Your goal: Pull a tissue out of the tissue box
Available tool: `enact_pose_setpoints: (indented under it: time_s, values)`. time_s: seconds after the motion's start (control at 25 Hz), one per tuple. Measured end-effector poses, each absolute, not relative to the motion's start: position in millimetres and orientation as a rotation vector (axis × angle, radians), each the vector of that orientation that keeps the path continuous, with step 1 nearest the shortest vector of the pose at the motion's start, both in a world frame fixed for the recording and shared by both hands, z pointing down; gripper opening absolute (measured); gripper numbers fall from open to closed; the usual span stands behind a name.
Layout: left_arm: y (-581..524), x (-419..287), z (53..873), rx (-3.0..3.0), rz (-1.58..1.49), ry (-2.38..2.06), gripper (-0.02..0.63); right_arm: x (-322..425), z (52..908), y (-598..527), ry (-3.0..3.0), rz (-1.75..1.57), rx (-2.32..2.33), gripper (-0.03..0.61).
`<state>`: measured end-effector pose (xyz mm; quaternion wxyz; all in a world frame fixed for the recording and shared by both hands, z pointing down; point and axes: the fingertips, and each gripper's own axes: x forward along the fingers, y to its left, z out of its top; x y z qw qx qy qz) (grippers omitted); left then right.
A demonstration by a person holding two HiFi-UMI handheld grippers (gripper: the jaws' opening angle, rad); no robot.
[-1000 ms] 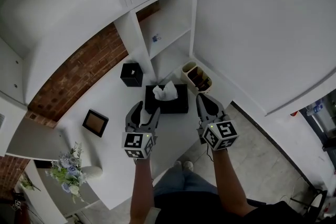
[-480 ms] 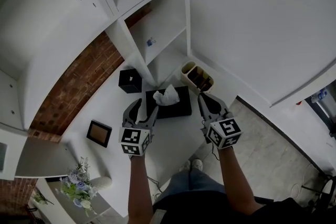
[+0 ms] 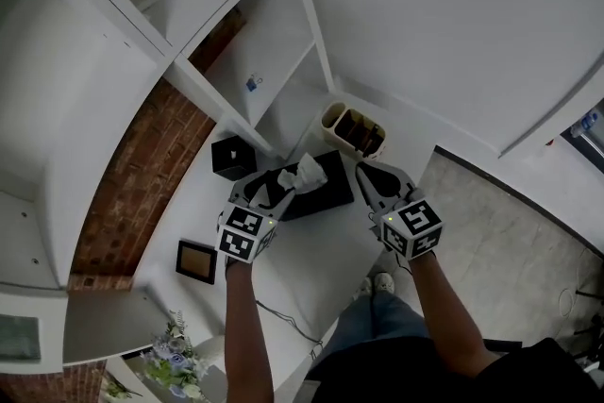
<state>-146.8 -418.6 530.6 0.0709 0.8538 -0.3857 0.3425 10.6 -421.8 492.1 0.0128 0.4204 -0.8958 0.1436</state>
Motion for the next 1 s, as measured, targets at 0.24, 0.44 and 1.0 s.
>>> enact_pose_setpoints:
  time_s: [0.24, 0.44, 1.0]
  values:
    - [-432, -136, 573, 2.520, 1.250, -0.944, 0.241, 15, 501, -421, -2.768, 0.455, 1.294, -0.003]
    - [-440, -138, 594, 2.472, 1.370, -0.908, 0.241, 23, 506, -422, -2.750, 0.468, 1.302, -0.002]
    - [-445, -145, 606, 2.409, 1.435, -0.891, 0.196, 26, 513, -421, -2.739, 0.489, 1.289, -0.003]
